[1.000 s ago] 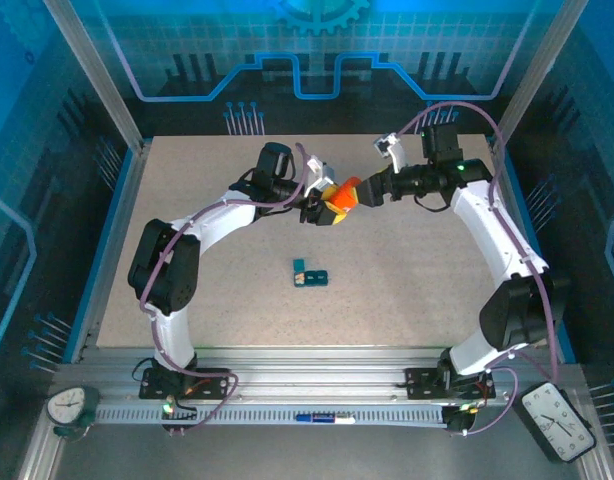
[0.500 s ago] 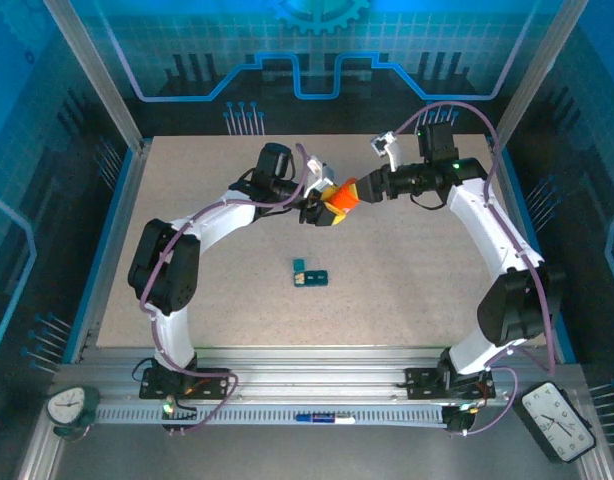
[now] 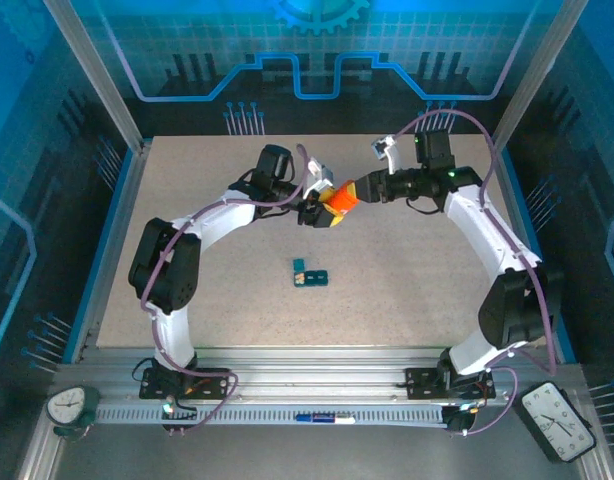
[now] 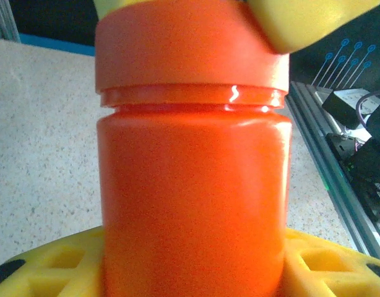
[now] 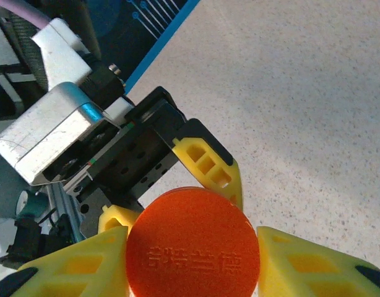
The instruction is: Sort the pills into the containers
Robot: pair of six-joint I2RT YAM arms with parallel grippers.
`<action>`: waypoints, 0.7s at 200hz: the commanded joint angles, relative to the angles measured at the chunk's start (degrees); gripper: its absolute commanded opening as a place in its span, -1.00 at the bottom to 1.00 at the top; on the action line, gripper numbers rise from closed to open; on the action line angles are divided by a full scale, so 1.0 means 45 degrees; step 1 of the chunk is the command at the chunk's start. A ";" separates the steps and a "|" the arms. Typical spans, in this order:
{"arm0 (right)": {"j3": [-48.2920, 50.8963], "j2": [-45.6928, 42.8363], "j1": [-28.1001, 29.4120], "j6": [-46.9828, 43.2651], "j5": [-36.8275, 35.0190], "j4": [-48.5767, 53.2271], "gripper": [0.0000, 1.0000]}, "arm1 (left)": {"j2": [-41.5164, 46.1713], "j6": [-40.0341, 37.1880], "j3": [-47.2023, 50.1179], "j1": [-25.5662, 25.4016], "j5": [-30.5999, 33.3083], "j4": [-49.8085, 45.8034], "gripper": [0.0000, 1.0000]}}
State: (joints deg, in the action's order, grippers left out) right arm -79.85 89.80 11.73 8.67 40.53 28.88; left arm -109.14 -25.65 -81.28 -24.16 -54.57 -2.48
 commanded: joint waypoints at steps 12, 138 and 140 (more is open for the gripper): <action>0.2535 -0.0850 0.0576 0.4473 -0.1930 -0.2196 -0.09 | 0.0172 -0.0284 -0.0611 -0.0103 -0.0746 0.0777 -1.00; 0.1322 -0.1782 -0.0194 0.4177 -0.1591 -0.1983 0.74 | 0.0074 -0.0465 -0.0745 -0.0104 -0.0767 0.0303 -1.00; 0.1252 -0.1810 -0.0276 0.4006 -0.1481 -0.1926 0.76 | 0.0074 -0.0480 -0.0747 -0.0100 -0.0766 0.0284 -1.00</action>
State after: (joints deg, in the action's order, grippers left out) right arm -69.63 83.37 13.56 33.54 30.46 15.62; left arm -109.91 -25.91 -82.24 -24.29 -54.94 -2.44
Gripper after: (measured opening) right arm 0.819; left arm 0.518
